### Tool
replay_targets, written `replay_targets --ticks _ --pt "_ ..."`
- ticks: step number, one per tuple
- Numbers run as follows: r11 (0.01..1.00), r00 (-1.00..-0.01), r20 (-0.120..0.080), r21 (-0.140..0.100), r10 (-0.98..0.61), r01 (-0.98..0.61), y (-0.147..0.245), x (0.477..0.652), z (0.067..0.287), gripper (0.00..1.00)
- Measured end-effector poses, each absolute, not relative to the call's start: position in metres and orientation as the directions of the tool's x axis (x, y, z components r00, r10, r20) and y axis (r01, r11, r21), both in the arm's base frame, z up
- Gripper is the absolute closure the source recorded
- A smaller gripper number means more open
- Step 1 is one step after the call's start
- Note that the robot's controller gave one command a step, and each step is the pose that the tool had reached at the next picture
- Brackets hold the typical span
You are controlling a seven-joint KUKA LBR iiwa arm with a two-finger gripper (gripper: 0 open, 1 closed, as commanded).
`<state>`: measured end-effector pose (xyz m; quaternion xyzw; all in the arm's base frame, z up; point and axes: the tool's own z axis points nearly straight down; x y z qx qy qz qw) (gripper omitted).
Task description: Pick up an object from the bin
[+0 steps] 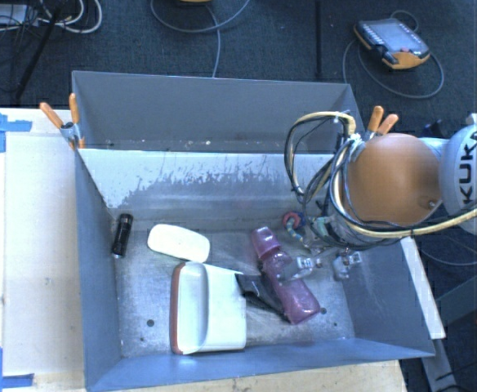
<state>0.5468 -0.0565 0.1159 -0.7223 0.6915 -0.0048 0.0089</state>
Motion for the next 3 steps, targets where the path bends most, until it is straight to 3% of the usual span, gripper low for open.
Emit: replay_targets --ticks 1,2,3 --pt "-0.242 0.242 -0.005 0.002 -0.970 -0.970 -0.073 0.540 0.139 0.00" --pt "-0.204 0.204 0.002 -0.005 -0.979 -0.979 -0.059 0.518 0.142 0.00" --pt "-0.331 0.331 -0.003 0.004 -0.944 -0.944 -0.052 0.503 0.118 0.00"
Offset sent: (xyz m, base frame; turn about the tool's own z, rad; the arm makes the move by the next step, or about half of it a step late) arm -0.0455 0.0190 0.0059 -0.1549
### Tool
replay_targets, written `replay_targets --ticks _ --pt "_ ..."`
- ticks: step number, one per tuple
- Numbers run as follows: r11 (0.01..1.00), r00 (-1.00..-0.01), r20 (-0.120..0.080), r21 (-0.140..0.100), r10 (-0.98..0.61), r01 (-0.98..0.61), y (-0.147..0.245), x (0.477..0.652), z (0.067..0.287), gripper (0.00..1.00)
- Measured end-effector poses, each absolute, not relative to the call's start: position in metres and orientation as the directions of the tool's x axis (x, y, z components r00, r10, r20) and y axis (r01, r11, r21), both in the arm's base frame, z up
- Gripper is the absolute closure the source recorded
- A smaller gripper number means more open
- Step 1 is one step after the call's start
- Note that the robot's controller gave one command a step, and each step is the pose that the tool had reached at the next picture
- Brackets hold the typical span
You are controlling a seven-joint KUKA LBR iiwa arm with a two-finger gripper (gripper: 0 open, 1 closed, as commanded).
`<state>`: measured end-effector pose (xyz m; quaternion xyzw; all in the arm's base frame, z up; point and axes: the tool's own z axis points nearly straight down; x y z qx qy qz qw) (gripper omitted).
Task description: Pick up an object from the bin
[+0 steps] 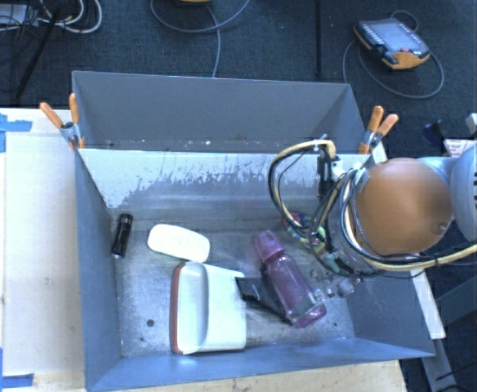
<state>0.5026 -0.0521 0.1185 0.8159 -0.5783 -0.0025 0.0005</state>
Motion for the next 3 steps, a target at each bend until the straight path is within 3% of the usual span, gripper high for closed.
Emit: replay_targets --ticks 1,2,3 --pt "-0.675 0.675 -0.004 0.000 -0.738 -0.738 -0.034 0.508 0.110 1.00" --pt "-0.674 0.674 -0.004 0.000 -0.739 -0.739 -0.034 0.508 0.110 1.00" --pt "-0.662 0.662 -0.005 0.002 -0.749 -0.749 -0.019 0.507 0.217 1.00"
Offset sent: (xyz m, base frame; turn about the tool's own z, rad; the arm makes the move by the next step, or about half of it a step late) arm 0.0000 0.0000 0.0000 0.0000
